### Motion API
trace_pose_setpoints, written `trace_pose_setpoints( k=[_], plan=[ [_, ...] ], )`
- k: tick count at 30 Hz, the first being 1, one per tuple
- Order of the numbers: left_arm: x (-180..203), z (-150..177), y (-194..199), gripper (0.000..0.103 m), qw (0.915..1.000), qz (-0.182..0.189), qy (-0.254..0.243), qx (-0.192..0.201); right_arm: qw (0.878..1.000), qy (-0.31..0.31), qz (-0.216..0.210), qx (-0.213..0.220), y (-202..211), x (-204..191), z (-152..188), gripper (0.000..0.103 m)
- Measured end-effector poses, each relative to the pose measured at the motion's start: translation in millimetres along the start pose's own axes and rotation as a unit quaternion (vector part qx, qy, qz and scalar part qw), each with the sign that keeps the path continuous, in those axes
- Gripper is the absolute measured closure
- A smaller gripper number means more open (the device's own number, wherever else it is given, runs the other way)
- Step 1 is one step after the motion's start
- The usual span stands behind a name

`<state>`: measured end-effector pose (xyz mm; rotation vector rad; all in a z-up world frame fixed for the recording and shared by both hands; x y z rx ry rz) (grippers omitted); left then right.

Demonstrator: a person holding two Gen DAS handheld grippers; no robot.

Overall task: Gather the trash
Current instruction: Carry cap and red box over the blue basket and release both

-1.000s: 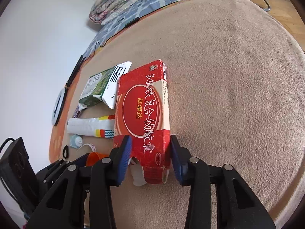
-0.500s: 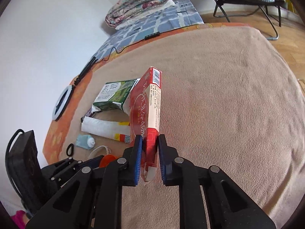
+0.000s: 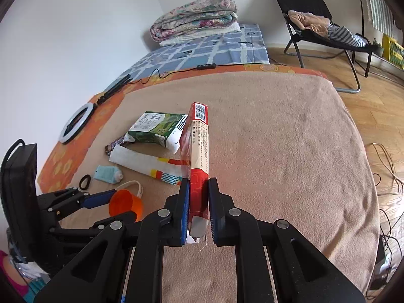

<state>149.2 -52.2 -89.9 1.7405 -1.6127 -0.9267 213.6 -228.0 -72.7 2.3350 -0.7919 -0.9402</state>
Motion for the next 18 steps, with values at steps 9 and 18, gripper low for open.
trace_pose_setpoints(
  k=[9, 18],
  plan=[
    [0.9, 26.1, 45.8, 0.055, 0.9998, 0.014, -0.007, 0.014, 0.999, 0.032, -0.005, 0.014, 44.9, -27.3, 21.8, 0.091],
    [1.8, 69.3, 75.4, 0.055, 0.9998, 0.014, -0.014, 0.009, 0.999, 0.034, -0.026, 0.002, 81.4, -47.4, 68.7, 0.091]
  ],
)
Point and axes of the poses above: each gripper's, at about its wrist camera, not at the fingertips, and y roughly against the way its jaws point, x to its right, z to its underside, the point moved 3 cm from there along -y, roughly the way its jaws point, and after that the axes turned 15 degrees about -z, right-handed, at the moved point
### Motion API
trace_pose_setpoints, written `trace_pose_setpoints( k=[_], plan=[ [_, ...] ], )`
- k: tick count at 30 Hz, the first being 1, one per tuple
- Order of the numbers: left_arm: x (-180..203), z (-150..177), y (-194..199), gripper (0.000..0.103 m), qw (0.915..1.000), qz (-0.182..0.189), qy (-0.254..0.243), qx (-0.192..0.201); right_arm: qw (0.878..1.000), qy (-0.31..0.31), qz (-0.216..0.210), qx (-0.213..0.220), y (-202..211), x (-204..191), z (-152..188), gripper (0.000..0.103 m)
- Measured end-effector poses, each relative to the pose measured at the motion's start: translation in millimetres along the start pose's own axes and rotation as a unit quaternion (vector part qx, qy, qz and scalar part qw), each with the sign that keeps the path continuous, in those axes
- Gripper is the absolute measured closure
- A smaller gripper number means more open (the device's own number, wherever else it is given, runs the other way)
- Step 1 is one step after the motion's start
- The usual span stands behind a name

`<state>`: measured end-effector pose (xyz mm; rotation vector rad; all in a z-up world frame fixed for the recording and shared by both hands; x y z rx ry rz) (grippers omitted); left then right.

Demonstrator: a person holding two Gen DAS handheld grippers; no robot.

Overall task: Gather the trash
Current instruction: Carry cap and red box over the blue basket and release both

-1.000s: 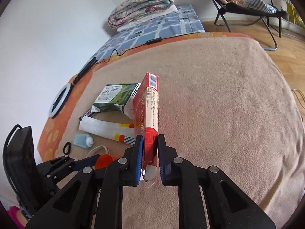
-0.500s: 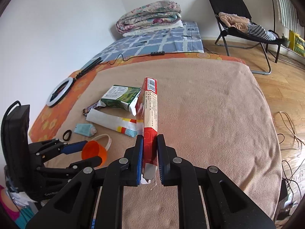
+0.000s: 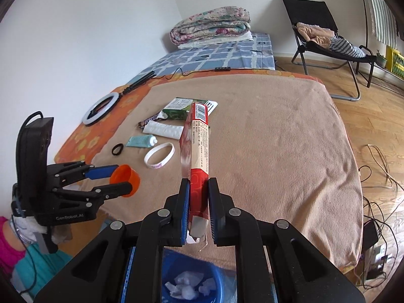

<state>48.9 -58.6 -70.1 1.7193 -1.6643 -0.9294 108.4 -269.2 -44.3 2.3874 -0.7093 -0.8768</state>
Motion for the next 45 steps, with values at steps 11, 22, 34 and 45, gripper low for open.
trace_pose_setpoints(
  k=[11, 22, 34, 45],
  plan=[
    [6.4, 57.8, 19.8, 0.055, 0.9998, 0.004, -0.003, -0.018, 0.999, 0.011, -0.016, -0.036, 35.9, -34.0, 68.1, 0.091],
    [15.3, 112.4, 10.2, 0.055, 0.9980, 0.006, -0.011, -0.062, 0.996, 0.025, -0.027, -0.086, 29.6, -54.3, 128.1, 0.091],
    [26.9, 136.8, -7.0, 0.055, 0.9944, 0.012, -0.022, -0.103, 0.989, 0.026, -0.025, -0.144, 2.7, -55.0, 172.5, 0.090],
    [30.3, 138.5, -15.1, 0.051, 0.9925, 0.010, -0.027, -0.119, 0.986, 0.018, -0.018, -0.167, -11.3, -47.9, 181.1, 0.085]
  ],
)
Point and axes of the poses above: each gripper's, at about its wrist camera, not at the fingertips, and y roughly against the way its jaws point, x to its right, z to its underside, the point moved 3 cm from there along -y, roughly the way its jaws point, and after that the axes turned 15 degrees about -z, right-handed, at the moved point
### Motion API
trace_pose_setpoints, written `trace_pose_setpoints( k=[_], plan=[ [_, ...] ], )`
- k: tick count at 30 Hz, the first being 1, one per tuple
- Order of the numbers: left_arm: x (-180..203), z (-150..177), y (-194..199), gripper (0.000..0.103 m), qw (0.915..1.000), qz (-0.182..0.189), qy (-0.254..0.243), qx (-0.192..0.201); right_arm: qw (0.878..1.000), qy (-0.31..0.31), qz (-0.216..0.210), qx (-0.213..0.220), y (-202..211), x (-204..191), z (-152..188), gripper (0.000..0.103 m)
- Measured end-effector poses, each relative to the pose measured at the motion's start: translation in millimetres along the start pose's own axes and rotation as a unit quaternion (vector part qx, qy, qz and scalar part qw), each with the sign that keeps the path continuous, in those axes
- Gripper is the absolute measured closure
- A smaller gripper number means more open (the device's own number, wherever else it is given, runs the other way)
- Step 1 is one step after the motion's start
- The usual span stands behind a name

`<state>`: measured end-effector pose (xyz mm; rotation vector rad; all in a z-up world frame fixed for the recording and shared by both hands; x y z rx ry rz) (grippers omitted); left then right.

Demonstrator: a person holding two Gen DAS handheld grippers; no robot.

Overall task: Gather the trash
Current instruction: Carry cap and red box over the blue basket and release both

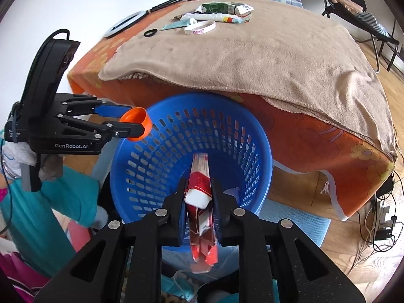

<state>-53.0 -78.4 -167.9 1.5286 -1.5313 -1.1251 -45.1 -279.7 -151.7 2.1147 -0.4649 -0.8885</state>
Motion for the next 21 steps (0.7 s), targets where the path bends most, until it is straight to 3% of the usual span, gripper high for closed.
trace_pose_setpoints(
  k=[1, 7, 11, 21],
  plan=[
    [-0.1, -0.5, -0.2, 0.045, 1.0000, 0.000, 0.002, 0.000, 1.000, -0.002, 0.001, -0.001, -0.6, 0.9, 0.1, 0.085],
    [-5.3, -2.0, 0.8, 0.030, 0.9999, -0.004, 0.013, 0.004, 1.000, -0.016, 0.007, -0.003, -1.4, 5.9, -1.3, 0.082],
    [-7.7, -3.4, 1.2, 0.030, 0.9998, -0.002, 0.019, 0.004, 1.000, -0.024, 0.012, -0.001, -0.9, 9.2, -2.0, 0.053],
    [-10.9, -9.8, 4.0, 0.030, 0.9995, -0.004, 0.030, 0.010, 0.998, -0.052, 0.022, 0.004, 1.1, 19.7, -6.9, 0.044]
  ],
)
Point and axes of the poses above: each gripper's, at about its wrist camera, not at the fingertips, and y roughly against the way its jaws point, x to its right, z to its underside, the point moved 3 cm from there along -y, roughly the way its jaws point, and after that the axes turned 15 degrees about -z, right-handed, at the moved point
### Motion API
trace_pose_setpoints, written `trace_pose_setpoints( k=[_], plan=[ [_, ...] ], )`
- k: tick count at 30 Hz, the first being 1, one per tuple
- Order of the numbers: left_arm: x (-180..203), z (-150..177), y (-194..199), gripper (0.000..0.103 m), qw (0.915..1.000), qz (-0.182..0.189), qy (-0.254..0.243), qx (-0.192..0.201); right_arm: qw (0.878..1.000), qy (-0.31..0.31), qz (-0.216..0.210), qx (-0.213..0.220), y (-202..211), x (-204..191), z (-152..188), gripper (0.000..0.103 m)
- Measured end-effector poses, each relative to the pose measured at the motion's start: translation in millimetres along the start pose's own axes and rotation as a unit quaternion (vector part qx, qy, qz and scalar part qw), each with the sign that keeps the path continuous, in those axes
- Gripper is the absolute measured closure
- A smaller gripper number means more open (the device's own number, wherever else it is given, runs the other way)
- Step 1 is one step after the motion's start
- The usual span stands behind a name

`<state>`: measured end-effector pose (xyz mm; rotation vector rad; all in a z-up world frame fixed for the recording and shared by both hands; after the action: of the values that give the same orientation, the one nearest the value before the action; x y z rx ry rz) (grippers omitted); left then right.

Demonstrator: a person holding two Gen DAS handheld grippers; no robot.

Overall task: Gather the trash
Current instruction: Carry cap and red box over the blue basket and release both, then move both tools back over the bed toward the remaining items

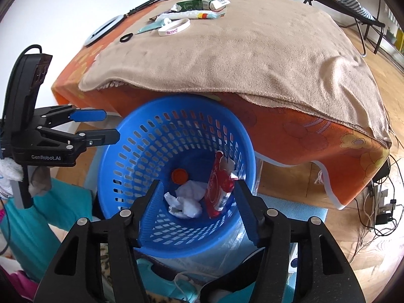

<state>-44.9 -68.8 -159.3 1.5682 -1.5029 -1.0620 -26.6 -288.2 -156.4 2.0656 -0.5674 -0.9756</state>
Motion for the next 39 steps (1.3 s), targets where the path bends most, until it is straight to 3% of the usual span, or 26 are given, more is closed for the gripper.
trace_pose_setpoints(
  k=[8, 21, 32, 39],
  plan=[
    [-10.5, -15.8, 4.8, 0.030, 0.9998, -0.009, 0.015, 0.009, 1.000, -0.012, 0.003, 0.009, 1.3, 4.8, -8.0, 0.039],
    [-46.9, -71.0, 22.9, 0.030, 0.9984, -0.025, 0.033, 0.039, 0.998, -0.055, -0.004, 0.026, 3.7, 18.0, -36.0, 0.035],
    [-129.9, -110.8, 28.6, 0.030, 0.9902, -0.082, 0.088, 0.070, 0.997, -0.018, -0.011, 0.073, 8.0, 9.8, -85.6, 0.035],
    [-177.4, -123.5, 8.7, 0.031, 0.9832, -0.106, 0.137, 0.058, 0.993, 0.031, -0.002, 0.114, 2.3, -2.7, -139.6, 0.035]
  ],
)
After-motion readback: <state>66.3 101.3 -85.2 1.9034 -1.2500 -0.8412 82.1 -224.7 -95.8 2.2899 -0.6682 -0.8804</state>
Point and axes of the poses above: each gripper's, at about its wrist camera, not at the fingertips, and y roughly against the way its jaws point, x to its right, z to its underside, the point moved 3 cm from there along -y, roughly the way its jaws point, and after that the axes turned 15 degrees about -z, right-handed, at the moved point
